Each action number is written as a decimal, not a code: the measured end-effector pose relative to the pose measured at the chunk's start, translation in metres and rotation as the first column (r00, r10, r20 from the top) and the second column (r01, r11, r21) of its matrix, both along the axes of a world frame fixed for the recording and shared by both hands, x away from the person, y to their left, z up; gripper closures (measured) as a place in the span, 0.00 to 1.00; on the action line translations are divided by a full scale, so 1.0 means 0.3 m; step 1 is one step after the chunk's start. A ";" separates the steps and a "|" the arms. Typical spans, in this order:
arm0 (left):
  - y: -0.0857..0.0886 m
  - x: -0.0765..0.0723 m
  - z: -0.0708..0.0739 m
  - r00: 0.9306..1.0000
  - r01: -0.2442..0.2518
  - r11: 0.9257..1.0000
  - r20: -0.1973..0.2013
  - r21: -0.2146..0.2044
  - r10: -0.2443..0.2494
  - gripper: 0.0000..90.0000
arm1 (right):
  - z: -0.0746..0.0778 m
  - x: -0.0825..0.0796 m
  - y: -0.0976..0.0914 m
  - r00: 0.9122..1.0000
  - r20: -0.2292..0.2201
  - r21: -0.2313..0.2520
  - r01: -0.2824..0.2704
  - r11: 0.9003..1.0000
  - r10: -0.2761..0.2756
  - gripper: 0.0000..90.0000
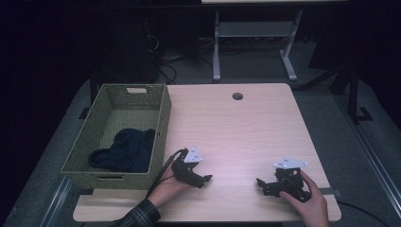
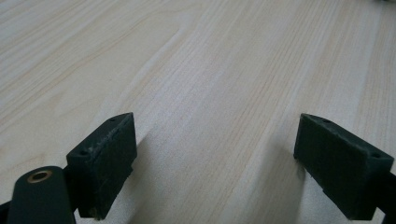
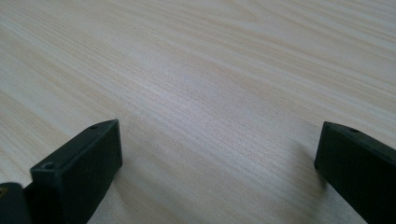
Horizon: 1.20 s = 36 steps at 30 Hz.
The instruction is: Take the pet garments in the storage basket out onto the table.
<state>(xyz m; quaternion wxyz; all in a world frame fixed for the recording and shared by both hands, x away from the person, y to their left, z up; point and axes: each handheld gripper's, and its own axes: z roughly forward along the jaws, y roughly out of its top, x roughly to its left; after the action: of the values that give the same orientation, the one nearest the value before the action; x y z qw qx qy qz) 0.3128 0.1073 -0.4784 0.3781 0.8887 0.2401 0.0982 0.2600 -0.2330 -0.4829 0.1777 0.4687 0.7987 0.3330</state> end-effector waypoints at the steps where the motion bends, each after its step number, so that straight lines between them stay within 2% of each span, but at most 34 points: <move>1: 0.000 0.000 0.000 1.000 0.000 1.000 0.000 0.000 0.000 0.14 | 0.000 0.000 0.000 1.000 0.000 0.000 0.000 1.000 0.000 0.01; 9: 0.000 -0.003 0.001 1.000 0.000 1.000 -0.001 0.003 0.000 0.14 | 0.000 0.000 0.000 1.000 0.000 0.000 0.000 1.000 0.000 0.01; 18: 0.008 -0.001 0.011 1.000 -0.001 1.000 -0.011 0.028 0.001 0.15 | 0.000 0.000 0.000 1.000 0.000 0.000 0.000 1.000 0.000 0.01; 31: 0.009 -0.006 0.041 1.000 -0.005 1.000 -0.013 0.014 0.005 0.15 | 0.000 0.000 0.000 1.000 0.000 0.000 0.000 1.000 0.000 0.01; 36: 0.012 -0.003 0.059 1.000 -0.004 1.000 0.000 0.010 0.004 0.15 | 0.000 0.000 0.000 1.000 0.000 0.000 0.000 1.000 0.000 0.01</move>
<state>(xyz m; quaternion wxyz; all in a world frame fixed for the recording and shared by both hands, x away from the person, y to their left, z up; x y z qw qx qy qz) 0.3118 0.1107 -0.4608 0.3734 0.8901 0.2414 0.0999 0.2600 -0.2330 -0.4829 0.1775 0.4688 0.7986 0.3331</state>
